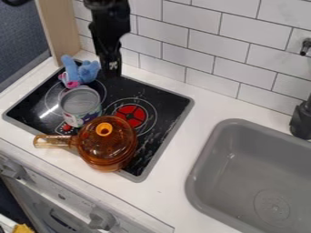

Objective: Move the can to the bottom of the stove beside the brown pot.

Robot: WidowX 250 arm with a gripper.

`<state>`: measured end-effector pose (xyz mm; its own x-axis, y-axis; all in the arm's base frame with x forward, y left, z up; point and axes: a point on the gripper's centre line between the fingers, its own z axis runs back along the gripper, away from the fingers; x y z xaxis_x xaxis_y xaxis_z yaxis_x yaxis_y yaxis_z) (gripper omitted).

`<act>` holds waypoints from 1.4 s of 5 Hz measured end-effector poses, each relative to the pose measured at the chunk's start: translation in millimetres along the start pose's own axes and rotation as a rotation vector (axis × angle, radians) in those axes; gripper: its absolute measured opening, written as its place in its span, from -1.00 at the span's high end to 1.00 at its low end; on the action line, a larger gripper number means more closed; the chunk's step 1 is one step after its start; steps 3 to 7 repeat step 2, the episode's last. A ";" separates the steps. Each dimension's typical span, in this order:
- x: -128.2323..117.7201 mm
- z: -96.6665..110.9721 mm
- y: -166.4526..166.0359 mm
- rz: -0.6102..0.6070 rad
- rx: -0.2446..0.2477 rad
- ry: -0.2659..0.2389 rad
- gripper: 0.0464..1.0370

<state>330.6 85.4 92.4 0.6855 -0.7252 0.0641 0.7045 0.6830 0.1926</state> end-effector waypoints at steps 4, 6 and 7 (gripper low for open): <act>1.5 22.4 3.5 -0.002 0.052 -0.030 -0.93; 1.5 22.4 3.5 -0.002 0.052 -0.030 -0.93; 1.5 22.4 3.5 -0.002 0.052 -0.030 -0.93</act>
